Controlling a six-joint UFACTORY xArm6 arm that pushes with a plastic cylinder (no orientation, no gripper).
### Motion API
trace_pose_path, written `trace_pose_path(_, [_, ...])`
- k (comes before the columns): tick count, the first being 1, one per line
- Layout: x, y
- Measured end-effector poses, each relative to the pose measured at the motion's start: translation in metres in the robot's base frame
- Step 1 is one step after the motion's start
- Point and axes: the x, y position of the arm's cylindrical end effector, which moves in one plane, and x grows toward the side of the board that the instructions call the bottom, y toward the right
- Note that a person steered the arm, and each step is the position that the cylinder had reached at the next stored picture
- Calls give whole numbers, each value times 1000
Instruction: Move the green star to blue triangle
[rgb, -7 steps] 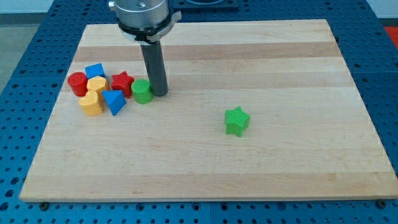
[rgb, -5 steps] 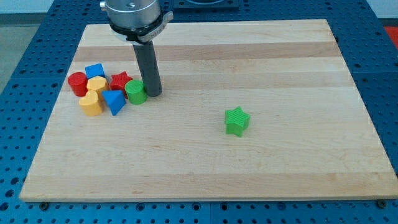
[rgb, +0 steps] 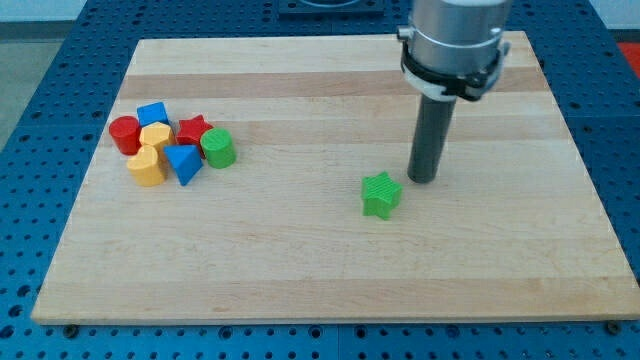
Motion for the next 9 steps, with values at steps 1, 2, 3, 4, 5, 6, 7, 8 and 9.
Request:
trace_pose_path(1, [24,-6])
trace_pose_path(2, [27,-36])
trace_pose_path(3, [27,-74])
trace_pose_path(4, [38,-97])
trace_pose_path(5, [38,-120])
trace_pose_path(6, [35,-127])
trace_pose_path(7, [19,-126])
trace_pose_path(8, [2,-126])
trace_pose_path(9, [-3,-127])
